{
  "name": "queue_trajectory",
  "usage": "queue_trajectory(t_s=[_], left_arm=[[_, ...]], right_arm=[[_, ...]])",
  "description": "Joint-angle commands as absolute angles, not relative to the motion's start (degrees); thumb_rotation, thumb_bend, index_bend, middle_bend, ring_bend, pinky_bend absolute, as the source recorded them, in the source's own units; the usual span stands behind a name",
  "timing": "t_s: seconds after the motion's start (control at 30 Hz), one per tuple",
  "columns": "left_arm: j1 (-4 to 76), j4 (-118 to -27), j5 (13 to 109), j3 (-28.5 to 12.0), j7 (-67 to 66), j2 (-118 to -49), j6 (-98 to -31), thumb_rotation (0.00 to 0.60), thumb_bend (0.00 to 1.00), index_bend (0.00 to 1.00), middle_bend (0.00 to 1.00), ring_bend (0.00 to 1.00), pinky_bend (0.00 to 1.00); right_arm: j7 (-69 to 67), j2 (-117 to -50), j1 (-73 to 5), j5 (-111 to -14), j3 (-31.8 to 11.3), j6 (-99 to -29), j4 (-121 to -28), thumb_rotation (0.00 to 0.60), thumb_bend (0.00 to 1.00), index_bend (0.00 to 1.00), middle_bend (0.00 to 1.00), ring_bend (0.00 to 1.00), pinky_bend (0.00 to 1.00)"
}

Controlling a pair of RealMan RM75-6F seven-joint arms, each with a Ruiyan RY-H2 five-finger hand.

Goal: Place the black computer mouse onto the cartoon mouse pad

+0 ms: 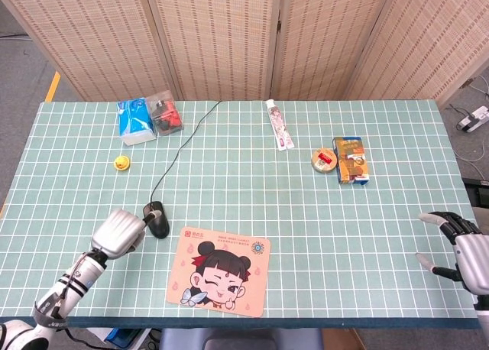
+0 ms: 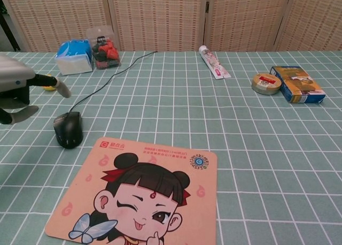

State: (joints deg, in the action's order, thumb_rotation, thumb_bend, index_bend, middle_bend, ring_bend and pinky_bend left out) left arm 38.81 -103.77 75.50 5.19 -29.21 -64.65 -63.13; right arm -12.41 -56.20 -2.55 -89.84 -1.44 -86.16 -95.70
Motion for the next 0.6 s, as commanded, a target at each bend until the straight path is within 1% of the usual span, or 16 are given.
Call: queue_trajectory(t_s=[0.03,0.07,0.1,0.17,0.37,0.5,0.6], left_arm=[[39.0,-94.3,84.9,3.3,-23.2,-67.4,-65.9,0.600,0.23,0.24,0.95,0.88,1.00],[39.3,-92.9,86.2,3.1,-22.3,-67.7,-65.9,0.600,0.17,0.24,0.95,0.89,1.00],[39.7,-91.0,87.7,3.0,-21.6,-68.1,-65.9,0.600,0.12,0.23,0.96,0.90,1.00],[40.3,-88.3,90.0,2.8,-20.9,-68.7,-66.0,0.600,0.08,0.23,0.97,0.91,1.00],[42.5,-82.1,95.5,2.9,-23.4,-70.2,-64.4,0.600,0.07,0.21,1.00,0.94,1.00],[44.0,-79.5,99.8,3.7,-25.2,-71.0,-63.6,0.600,0.07,0.25,1.00,0.99,1.00],[44.7,-78.3,101.6,4.1,-26.3,-71.6,-62.7,0.600,0.07,0.26,1.00,1.00,1.00]], right_arm=[[-12.4,-56.3,-2.7,-89.4,-1.6,-85.8,-95.5,0.600,0.16,0.27,0.28,0.20,0.28],[-12.3,-56.3,-2.7,-89.1,-1.7,-85.7,-95.5,0.600,0.16,0.27,0.28,0.20,0.28],[-12.4,-56.4,-2.8,-88.9,-1.7,-85.5,-95.4,0.600,0.16,0.27,0.28,0.20,0.28],[-12.4,-56.4,-2.9,-88.5,-1.9,-85.2,-95.3,0.600,0.16,0.27,0.28,0.20,0.28],[-12.4,-56.6,-3.2,-87.2,-2.2,-84.1,-94.8,0.600,0.16,0.27,0.28,0.20,0.28],[-12.4,-56.7,-3.4,-86.4,-2.5,-83.6,-94.6,0.600,0.16,0.27,0.28,0.20,0.28],[-12.5,-56.8,-3.4,-86.2,-2.6,-83.4,-94.4,0.600,0.16,0.27,0.28,0.20,0.28]])
